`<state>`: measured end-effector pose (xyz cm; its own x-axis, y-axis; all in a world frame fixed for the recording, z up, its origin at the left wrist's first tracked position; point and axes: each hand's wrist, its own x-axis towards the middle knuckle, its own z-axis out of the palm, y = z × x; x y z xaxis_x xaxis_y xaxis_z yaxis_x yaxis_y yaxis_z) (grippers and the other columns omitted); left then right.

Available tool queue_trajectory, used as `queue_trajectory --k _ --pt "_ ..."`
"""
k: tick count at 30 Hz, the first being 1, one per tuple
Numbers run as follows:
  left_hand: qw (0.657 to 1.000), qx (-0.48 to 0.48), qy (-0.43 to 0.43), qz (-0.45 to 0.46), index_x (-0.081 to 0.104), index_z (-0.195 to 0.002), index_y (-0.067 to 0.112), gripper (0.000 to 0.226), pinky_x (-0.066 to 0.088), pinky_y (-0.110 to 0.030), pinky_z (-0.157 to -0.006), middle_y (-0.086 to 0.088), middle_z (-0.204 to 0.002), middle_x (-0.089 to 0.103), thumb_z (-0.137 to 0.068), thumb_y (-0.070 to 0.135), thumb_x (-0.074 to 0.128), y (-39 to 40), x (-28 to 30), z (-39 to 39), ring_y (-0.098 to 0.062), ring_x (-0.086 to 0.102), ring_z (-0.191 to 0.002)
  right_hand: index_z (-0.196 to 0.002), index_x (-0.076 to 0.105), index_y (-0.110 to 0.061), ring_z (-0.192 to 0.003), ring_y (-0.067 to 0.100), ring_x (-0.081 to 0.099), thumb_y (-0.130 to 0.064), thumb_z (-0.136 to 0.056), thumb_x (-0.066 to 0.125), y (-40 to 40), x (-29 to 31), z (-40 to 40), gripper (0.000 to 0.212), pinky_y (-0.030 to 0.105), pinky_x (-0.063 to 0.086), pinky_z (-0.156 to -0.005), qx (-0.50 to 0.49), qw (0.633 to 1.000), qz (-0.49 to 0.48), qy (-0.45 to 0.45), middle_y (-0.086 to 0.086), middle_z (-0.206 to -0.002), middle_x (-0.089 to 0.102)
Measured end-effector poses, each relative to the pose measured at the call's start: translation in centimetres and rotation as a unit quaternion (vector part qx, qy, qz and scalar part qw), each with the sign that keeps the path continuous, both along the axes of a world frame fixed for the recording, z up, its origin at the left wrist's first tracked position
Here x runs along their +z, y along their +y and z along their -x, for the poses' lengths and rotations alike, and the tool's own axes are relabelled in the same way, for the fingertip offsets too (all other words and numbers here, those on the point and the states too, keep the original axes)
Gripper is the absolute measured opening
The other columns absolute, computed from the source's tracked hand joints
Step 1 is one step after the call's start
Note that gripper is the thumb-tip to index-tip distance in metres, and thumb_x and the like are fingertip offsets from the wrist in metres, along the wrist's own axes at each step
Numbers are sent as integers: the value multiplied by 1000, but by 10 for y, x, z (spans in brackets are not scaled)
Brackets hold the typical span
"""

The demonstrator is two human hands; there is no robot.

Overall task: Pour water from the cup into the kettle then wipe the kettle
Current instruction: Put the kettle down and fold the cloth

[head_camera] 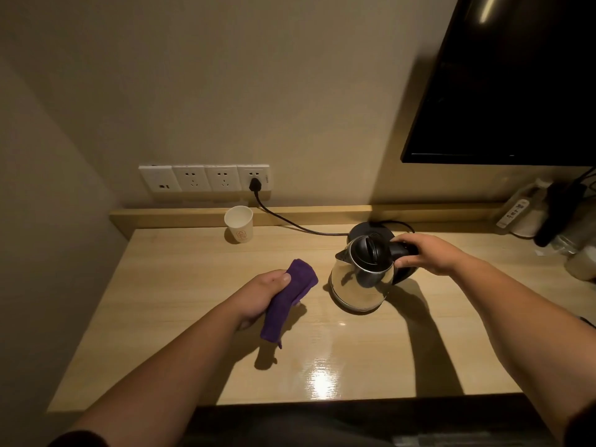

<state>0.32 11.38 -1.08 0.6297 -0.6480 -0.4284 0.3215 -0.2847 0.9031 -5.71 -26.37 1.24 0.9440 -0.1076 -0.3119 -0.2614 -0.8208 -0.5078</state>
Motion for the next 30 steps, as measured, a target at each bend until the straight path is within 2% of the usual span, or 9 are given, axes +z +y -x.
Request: queue_trajectory --k 4,6,8,11,16,21,23,26,30 --pt "996 25 80 26 62 -107 8 29 48 -29 -70 -11 -92 67 -102 28 42 -5 2 1 -19 60 -77 -142 45 -29 -131 31 41 -41 -81 77 -2 12 -1 70 45 41 -104 -15 997 63 32 5 -137 46" --pt "994 27 106 27 64 -106 10 28 49 -30 -68 -10 -91 67 -102 28 44 -8 3 0 -19 61 -77 -148 38 -29 -139 28 30 -50 -81 73 15 27 -5 78 48 35 -109 -4 995 98 -22 4 -152 35" --pt "993 27 116 26 66 -98 12 27 49 -30 -67 -10 -88 66 -102 28 44 -12 3 0 -18 60 -76 -148 38 -30 -140 24 29 -54 -82 69 47 42 -11 77 45 34 -109 51 992 82 -83 1 -154 34" --pt "995 30 91 23 64 -93 13 26 48 -28 -66 -9 -86 65 -102 27 44 -22 6 2 -17 58 -74 -146 41 -29 -134 17 39 -56 -84 66 99 57 -17 72 31 34 -103 155 981 54 -102 -3 -149 42" --pt "995 -55 -65 -50 60 -93 4 31 46 -37 -75 -9 -84 61 -103 26 40 -31 25 5 -21 53 -76 -146 43 -17 -125 21 51 -44 -90 65 150 57 -25 66 33 40 -102 231 972 42 21 4 -142 54" --pt "984 -93 -131 -80 58 -90 -4 39 40 -26 -66 -3 -77 56 -103 29 41 -25 39 18 -12 47 -69 -114 67 -15 -93 22 62 -32 -90 69 160 60 -28 29 34 49 -80 259 963 -4 75 3 -101 69" --pt "987 -81 -115 -78 60 -90 2 39 41 -26 -67 0 -79 59 -102 34 42 -19 40 23 -11 49 -71 -103 67 -16 -85 19 60 -32 -88 70 165 62 -28 22 34 49 -77 253 964 -23 78 0 -90 67" --pt "988 -80 -99 -92 61 -93 20 29 45 -23 -67 10 -84 64 -94 47 53 -3 37 30 -6 59 -74 -100 66 -15 -84 19 61 -33 -87 70 175 66 -26 22 38 52 -79 242 966 -35 80 2 -90 67" --pt "974 -113 -146 -132 61 -104 29 25 54 -33 -76 6 -97 68 -86 45 66 25 27 32 -11 66 -85 -93 64 -20 -77 12 59 -32 -87 69 191 68 -23 14 26 49 -64 221 969 -63 90 -2 -84 66"
